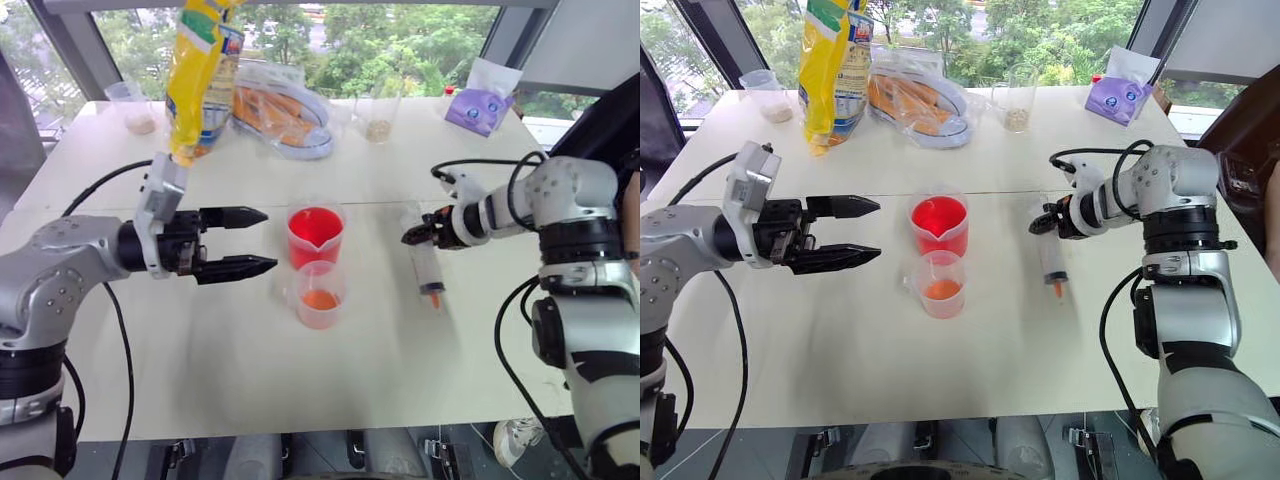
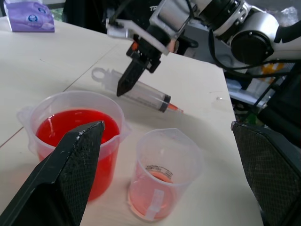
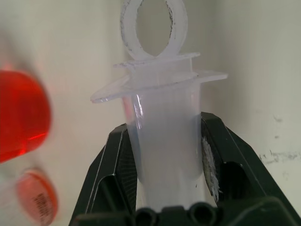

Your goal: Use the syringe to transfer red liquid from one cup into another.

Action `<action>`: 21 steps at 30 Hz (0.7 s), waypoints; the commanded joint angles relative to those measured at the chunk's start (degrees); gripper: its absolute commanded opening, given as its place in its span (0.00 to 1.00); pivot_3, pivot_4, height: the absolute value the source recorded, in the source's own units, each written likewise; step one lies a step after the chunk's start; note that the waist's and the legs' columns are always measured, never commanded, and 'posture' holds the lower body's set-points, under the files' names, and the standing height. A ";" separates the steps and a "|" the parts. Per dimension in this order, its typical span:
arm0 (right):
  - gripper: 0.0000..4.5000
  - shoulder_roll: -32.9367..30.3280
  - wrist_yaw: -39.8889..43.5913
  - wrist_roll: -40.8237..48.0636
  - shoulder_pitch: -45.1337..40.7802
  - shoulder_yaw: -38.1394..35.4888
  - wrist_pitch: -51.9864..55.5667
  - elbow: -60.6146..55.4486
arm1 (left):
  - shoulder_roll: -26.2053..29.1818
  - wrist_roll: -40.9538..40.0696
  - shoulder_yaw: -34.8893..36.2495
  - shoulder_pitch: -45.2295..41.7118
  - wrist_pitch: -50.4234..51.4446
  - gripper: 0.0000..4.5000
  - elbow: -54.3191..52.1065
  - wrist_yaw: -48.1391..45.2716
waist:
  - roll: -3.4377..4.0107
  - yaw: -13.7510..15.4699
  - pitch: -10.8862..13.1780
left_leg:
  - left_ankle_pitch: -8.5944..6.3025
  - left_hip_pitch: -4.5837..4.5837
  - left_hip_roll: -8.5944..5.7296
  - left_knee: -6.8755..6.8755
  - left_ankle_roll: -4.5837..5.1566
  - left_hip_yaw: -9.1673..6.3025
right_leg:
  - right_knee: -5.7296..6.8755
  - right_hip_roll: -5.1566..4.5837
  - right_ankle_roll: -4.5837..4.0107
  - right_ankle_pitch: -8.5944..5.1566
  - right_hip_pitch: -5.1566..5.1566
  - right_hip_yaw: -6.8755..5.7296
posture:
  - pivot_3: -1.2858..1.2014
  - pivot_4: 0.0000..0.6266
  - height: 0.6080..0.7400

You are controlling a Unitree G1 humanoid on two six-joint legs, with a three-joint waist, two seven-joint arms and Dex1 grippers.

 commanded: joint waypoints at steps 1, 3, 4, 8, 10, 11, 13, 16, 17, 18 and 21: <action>0.33 0.85 0.87 -3.21 -0.09 -1.34 -1.13 0.41 | 0.62 -1.41 2.05 0.32 -0.65 0.99 -2.34 0.82 | 0.00 -0.01 0.00 | 0.00 0.00 0.00 0.00 0.00 0.00 | 0.00 0.00 0.00 0.00 0.00 0.00 | 0.52 0.24 1.00; 0.33 1.53 1.25 -4.69 0.37 -1.63 -1.63 0.82 | 0.60 -1.39 1.98 0.75 -0.62 0.99 -2.82 1.12 | 0.00 -0.04 0.00 | 0.00 0.00 0.00 0.00 0.00 0.00 | 0.00 0.01 0.00 0.00 0.00 0.00 | 0.52 0.24 1.00; 0.33 1.79 1.48 -5.34 0.58 -1.81 -1.73 0.88 | 0.61 -1.42 1.96 0.97 -0.56 0.99 -3.07 1.27 | 0.00 -0.03 0.00 | 0.00 0.00 0.00 0.00 0.00 0.00 | 0.00 0.01 0.01 0.00 0.00 0.00 | 0.52 0.24 1.00; 0.86 2.28 2.75 -6.87 1.06 -2.54 -1.03 -0.22 | 0.80 -1.98 2.03 1.58 -0.36 1.00 -3.80 1.73 | -0.01 -0.02 -0.01 | 0.00 0.03 0.00 0.01 0.00 -0.01 | 0.00 0.01 0.01 0.00 0.04 0.00 | 0.52 0.24 1.00; 0.99 2.21 3.43 -6.92 1.35 -2.94 -0.09 -1.85 | 0.96 -2.34 2.20 1.78 -0.24 1.00 -3.96 1.93 | -0.01 0.06 -0.01 | 0.00 0.06 0.00 0.02 0.00 -0.01 | -0.01 0.01 0.00 0.00 0.07 0.00 | 0.52 0.24 1.00; 0.99 1.92 3.90 -6.69 1.53 -2.81 0.26 -3.02 | 1.05 -2.51 2.29 1.81 -0.15 1.00 -3.95 2.01 | -0.01 0.14 -0.01 | 0.00 0.07 0.00 0.04 0.00 -0.02 | -0.01 0.01 -0.02 -0.01 0.09 -0.01 | 0.52 0.24 1.00; 0.99 0.10 5.59 -4.45 2.08 -2.18 0.50 -7.12 | 1.44 -2.83 2.73 2.07 -0.02 1.00 -4.07 2.16 | -0.01 0.21 0.00 | 0.00 0.07 -0.02 0.05 0.00 -0.02 | -0.01 0.00 -0.03 -0.02 0.09 0.00 | 0.52 0.24 1.00; 0.99 -5.35 9.97 0.94 3.92 -0.83 0.50 -18.45 | 2.44 -3.25 3.78 3.02 0.17 1.00 -4.45 2.36 | 0.07 0.23 0.05 | 0.00 0.04 -0.02 0.04 0.00 -0.04 | -0.02 0.00 -0.01 -0.02 0.08 0.00 | 0.52 0.24 1.00; 0.99 -7.56 11.83 2.53 4.90 -0.65 0.50 -23.52 | 2.88 -3.39 4.18 3.47 0.20 1.00 -4.62 2.41 | 0.13 0.24 0.08 | -0.01 0.01 -0.02 0.02 0.01 -0.04 | -0.03 0.00 0.01 -0.02 0.05 0.00 | 0.52 0.24 1.00; 0.99 -9.79 13.93 4.51 5.92 -1.26 0.50 -28.44 | 3.34 -3.61 4.69 3.94 0.28 1.00 -4.75 2.43 | 0.16 0.23 0.10 | -0.02 0.00 -0.03 0.01 0.04 -0.05 | -0.03 0.00 0.05 -0.03 0.03 0.00 | 0.52 0.24 1.00; 0.99 -14.40 21.01 10.76 8.32 -5.86 0.38 -38.66 | 4.60 -3.95 5.82 5.17 0.32 1.00 -5.04 2.45 | 0.15 0.11 0.11 | -0.05 -0.02 -0.01 -0.04 0.06 -0.10 | -0.03 0.04 0.13 -0.09 0.00 -0.01 | 0.52 0.24 1.00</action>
